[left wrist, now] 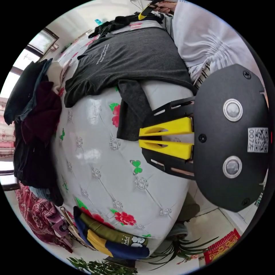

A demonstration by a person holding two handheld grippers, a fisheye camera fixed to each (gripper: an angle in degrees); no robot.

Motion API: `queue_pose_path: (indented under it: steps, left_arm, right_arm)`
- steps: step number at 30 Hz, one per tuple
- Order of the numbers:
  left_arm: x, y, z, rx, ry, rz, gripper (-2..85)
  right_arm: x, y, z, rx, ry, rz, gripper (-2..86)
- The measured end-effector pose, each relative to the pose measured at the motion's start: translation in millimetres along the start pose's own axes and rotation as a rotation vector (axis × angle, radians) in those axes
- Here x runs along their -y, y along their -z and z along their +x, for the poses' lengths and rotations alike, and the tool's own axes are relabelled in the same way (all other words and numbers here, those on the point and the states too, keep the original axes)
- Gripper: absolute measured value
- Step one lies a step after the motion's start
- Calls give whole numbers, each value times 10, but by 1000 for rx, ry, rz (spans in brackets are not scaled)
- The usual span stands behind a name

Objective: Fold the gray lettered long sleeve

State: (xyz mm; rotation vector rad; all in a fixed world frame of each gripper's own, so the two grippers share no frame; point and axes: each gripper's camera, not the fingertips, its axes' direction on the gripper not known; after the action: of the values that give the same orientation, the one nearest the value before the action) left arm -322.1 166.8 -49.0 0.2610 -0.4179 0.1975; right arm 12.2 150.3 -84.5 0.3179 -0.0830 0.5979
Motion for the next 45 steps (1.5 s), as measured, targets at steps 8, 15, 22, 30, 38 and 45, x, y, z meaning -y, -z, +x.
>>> queue_pose_path:
  steps: [8,15,22,30,38,45]
  left_arm:
    - [288,677,-1188,-157,281,178,-8]
    - [137,1837,-2368,-54,631,505,-8]
    - [148,1760,-2166,-123,621,520,-7]
    - [399,2453,-291,-408,109,744,-1]
    - [-217,1824,2552,-837,-841,474,102]
    - [-560,523,2604,-474,-579,104,93]
  right_arm:
    - [171,49,8,23,42,23,-2]
    - [68,1,240,47,-5,11,-2]
    - [23,-98,258,41,23,-34,-2]
    - [-31,-60,369,68,4,-7,-2]
    - [-302,127,658,50,-81,73,-2]
    - [-808,289,1195,28,-230,114,2]
